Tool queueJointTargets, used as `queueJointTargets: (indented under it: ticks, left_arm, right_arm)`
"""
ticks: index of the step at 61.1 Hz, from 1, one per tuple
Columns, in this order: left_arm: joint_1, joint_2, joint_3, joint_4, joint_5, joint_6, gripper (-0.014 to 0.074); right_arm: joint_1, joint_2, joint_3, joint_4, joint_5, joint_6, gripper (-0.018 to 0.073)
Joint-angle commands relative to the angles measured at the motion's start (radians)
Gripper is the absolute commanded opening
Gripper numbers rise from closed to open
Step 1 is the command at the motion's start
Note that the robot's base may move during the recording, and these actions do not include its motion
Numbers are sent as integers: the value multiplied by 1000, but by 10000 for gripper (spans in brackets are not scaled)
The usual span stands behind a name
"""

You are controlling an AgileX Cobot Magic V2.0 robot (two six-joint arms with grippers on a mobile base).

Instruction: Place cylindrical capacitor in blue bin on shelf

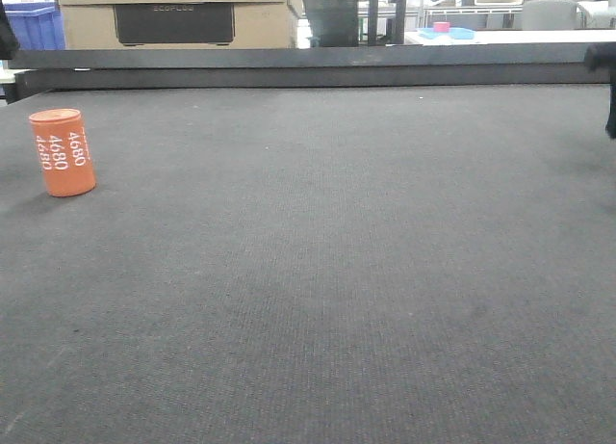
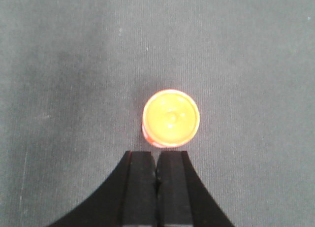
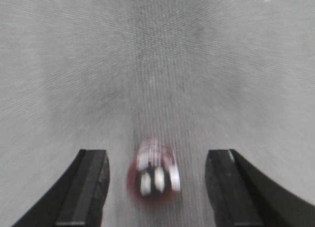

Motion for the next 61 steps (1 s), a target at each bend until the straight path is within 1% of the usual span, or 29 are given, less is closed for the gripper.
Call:
queueJointTargets:
  ticks: [1, 18, 21, 24, 29, 34, 35, 39, 43, 46, 54, 61]
  left_arm:
    - [3, -5, -9, -1, 8, -2, -111]
    - [3, -5, -9, -1, 8, -2, -111]
    - [3, -5, -9, -1, 8, -2, -111]
    - [3, -5, -9, -1, 8, -2, -111]
    - [3, -5, -9, -1, 8, -2, -111]
    - [3, -5, -9, -1, 8, -2, -111]
    - [3, -5, -9, -1, 8, -2, -111]
    - [3, -5, -9, -1, 6, -2, -106]
    - [3, -5, -9, -1, -3, -2, -57]
    - [3, -5, -9, -1, -14, -2, 15]
    - [3, -5, -9, -5, -70, -2, 279]
    - [3, 3, -10, -5, -104, -2, 454]
  right_arm:
    - [-7, 25, -13, -6, -9, -2, 321]
    - [-7, 62, -13, -6, 0, -2, 319]
    - [-7, 62, -13, -6, 0, -2, 313]
    - [-7, 62, -13, -6, 0, -2, 288]
    - [-7, 62, -13, -6, 6, -2, 181]
    - [-7, 62, -13, -6, 10, -2, 6]
    - [-7, 62, -13, -6, 12, -2, -45]
    - [-7, 62, -13, -6, 13, -2, -171]
    - [-7, 62, -13, -6, 16, -2, -162]
    - [-7, 62, -13, -6, 17, -2, -162]
    - [-7, 62, -13, -6, 30, -2, -162]
    - [-7, 62, -13, -4, 45, -2, -162]
